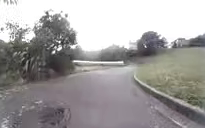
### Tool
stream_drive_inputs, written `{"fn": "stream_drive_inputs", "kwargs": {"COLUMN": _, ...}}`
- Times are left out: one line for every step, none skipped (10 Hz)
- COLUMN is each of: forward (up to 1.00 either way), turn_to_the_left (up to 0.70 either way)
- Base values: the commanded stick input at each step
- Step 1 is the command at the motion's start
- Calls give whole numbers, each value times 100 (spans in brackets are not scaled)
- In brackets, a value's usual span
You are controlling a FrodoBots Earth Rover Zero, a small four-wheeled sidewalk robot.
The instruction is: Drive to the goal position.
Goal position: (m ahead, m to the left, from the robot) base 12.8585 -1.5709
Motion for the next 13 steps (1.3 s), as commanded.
{"fn": "stream_drive_inputs", "kwargs": {"forward": 100, "turn_to_the_left": -40}}
{"fn": "stream_drive_inputs", "kwargs": {"forward": 100, "turn_to_the_left": 0}}
{"fn": "stream_drive_inputs", "kwargs": {"forward": 100, "turn_to_the_left": 0}}
{"fn": "stream_drive_inputs", "kwargs": {"forward": 100, "turn_to_the_left": 0}}
{"fn": "stream_drive_inputs", "kwargs": {"forward": 100, "turn_to_the_left": 0}}
{"fn": "stream_drive_inputs", "kwargs": {"forward": 100, "turn_to_the_left": 7}}
{"fn": "stream_drive_inputs", "kwargs": {"forward": 100, "turn_to_the_left": 22}}
{"fn": "stream_drive_inputs", "kwargs": {"forward": 100, "turn_to_the_left": 36}}
{"fn": "stream_drive_inputs", "kwargs": {"forward": 100, "turn_to_the_left": 30}}
{"fn": "stream_drive_inputs", "kwargs": {"forward": 100, "turn_to_the_left": 16}}
{"fn": "stream_drive_inputs", "kwargs": {"forward": 100, "turn_to_the_left": 34}}
{"fn": "stream_drive_inputs", "kwargs": {"forward": 100, "turn_to_the_left": 34}}
{"fn": "stream_drive_inputs", "kwargs": {"forward": 100, "turn_to_the_left": 33}}
